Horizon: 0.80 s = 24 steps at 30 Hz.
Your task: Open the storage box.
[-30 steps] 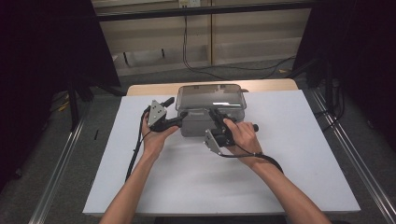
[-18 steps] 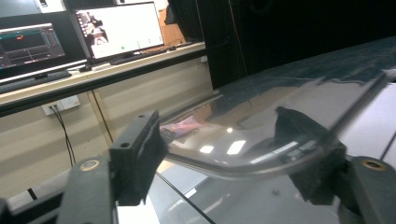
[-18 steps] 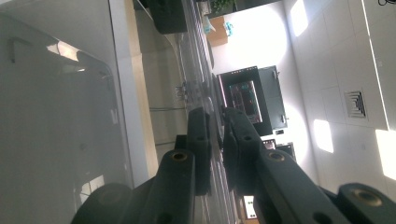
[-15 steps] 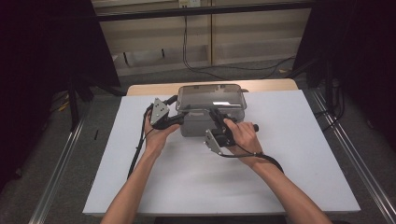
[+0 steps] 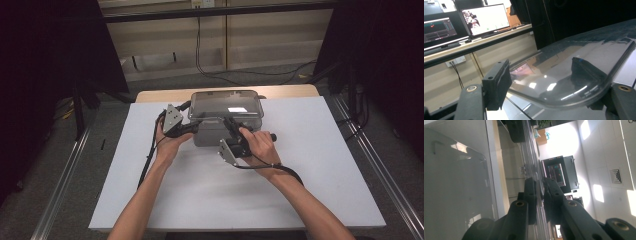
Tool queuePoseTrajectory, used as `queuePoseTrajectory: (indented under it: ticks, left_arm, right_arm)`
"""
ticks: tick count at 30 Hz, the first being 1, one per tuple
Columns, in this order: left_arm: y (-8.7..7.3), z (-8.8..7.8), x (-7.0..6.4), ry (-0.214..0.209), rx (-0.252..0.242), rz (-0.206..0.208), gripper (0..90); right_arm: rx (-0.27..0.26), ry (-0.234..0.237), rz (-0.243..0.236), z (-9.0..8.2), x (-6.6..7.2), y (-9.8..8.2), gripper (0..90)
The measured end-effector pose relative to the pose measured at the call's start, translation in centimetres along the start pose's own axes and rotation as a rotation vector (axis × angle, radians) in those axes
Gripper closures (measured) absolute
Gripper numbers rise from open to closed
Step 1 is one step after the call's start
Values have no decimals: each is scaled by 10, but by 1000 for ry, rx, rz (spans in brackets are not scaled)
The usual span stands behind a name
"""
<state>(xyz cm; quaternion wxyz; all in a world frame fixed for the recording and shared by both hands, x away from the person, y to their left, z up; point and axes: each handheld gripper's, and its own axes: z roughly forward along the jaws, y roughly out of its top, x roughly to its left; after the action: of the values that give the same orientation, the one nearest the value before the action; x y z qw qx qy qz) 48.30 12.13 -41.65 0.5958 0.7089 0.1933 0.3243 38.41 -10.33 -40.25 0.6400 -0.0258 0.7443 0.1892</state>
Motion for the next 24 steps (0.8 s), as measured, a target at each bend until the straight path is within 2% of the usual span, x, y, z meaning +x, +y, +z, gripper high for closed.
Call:
queuePoseTrajectory:
  ticks: [5, 7, 11, 12, 13, 15, 18, 19, 22, 24]
  left_arm:
    - [0, 3, -2, -5, -6, 14, 376]
    - [0, 3, -1, 7, -7, 13, 407]
    - [-1, 1, 4, 18, -1, 10, 440]
    - [0, 0, 6, 19, 6, 16, 448]
    - [0, 0, 6, 19, 6, 16, 451]
    - [1, 0, 6, 18, 8, 17, 458]
    - [2, 1, 6, 17, 14, 18, 465]
    - [2, 1, 6, 17, 14, 18, 465]
    - [3, 1, 8, 13, 16, 19, 470]
    - [4, 1, 8, 12, 19, 19, 476]
  right_arm:
    - [0, 0, 3, 0, 0, -1, 810]
    - [1, -3, 7, -1, -1, -1, 807]
    - [-2, -8, 37, 0, -3, -2, 776]
    - [-10, -6, 66, 0, -4, -4, 750]
    - [-10, -6, 66, 0, -4, -4, 750]
    - [-21, -4, 109, 0, -9, -6, 688]
    - [-29, 14, 189, 0, -14, -11, 654]
    - [-29, 14, 189, 0, -14, -11, 654]
    - [-32, 29, 269, 1, -18, -18, 574]
    - [-29, 36, 305, 2, -19, -21, 539]
